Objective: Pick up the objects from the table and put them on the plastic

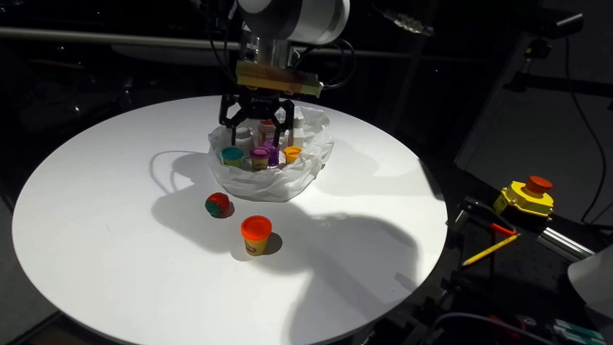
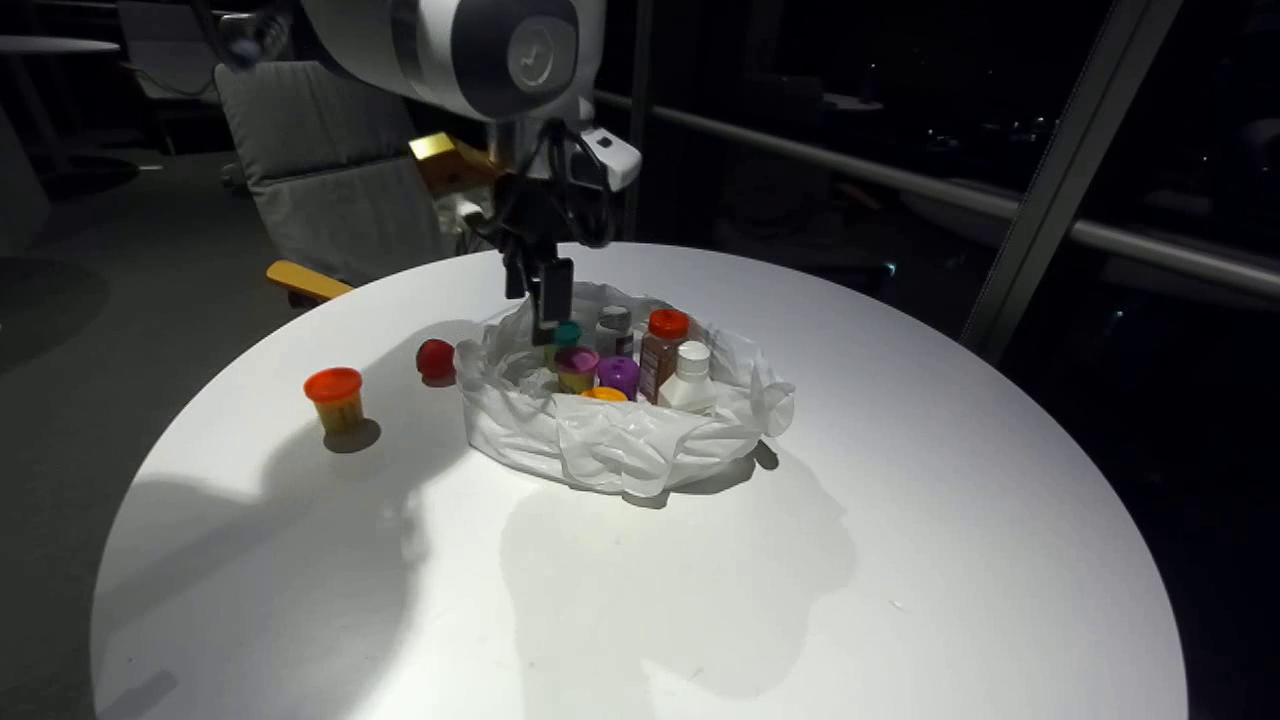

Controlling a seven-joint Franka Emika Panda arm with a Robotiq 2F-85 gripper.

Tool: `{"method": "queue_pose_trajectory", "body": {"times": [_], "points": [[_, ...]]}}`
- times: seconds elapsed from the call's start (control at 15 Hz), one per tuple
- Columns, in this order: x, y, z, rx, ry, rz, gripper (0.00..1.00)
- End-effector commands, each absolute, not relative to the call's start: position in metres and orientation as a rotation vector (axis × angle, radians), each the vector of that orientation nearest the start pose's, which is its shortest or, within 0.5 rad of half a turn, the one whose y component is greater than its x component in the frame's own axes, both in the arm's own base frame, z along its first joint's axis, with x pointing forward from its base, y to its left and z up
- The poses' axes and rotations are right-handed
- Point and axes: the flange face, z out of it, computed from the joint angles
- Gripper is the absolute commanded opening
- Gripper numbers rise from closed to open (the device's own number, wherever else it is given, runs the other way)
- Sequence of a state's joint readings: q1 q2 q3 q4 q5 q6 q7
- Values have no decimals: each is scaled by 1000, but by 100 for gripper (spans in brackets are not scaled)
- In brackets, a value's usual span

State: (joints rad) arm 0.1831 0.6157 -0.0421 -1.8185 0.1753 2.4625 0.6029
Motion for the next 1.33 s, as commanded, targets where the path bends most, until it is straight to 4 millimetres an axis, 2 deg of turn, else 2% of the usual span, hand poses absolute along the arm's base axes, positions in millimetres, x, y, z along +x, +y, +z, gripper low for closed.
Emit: {"method": "queue_pose_trajectory", "body": {"times": [0.0, 0.2, 0.4, 0.93, 1.13, 1.27], "points": [[604, 149, 247, -2999, 802, 206, 100], [579, 192, 251, -3041, 686, 325, 99], [570, 214, 232, -3013, 605, 306, 100], [541, 214, 164, -3029, 596, 233, 100], [531, 218, 149, -3031, 573, 245, 100], [525, 223, 147, -3042, 552, 233, 100]]}}
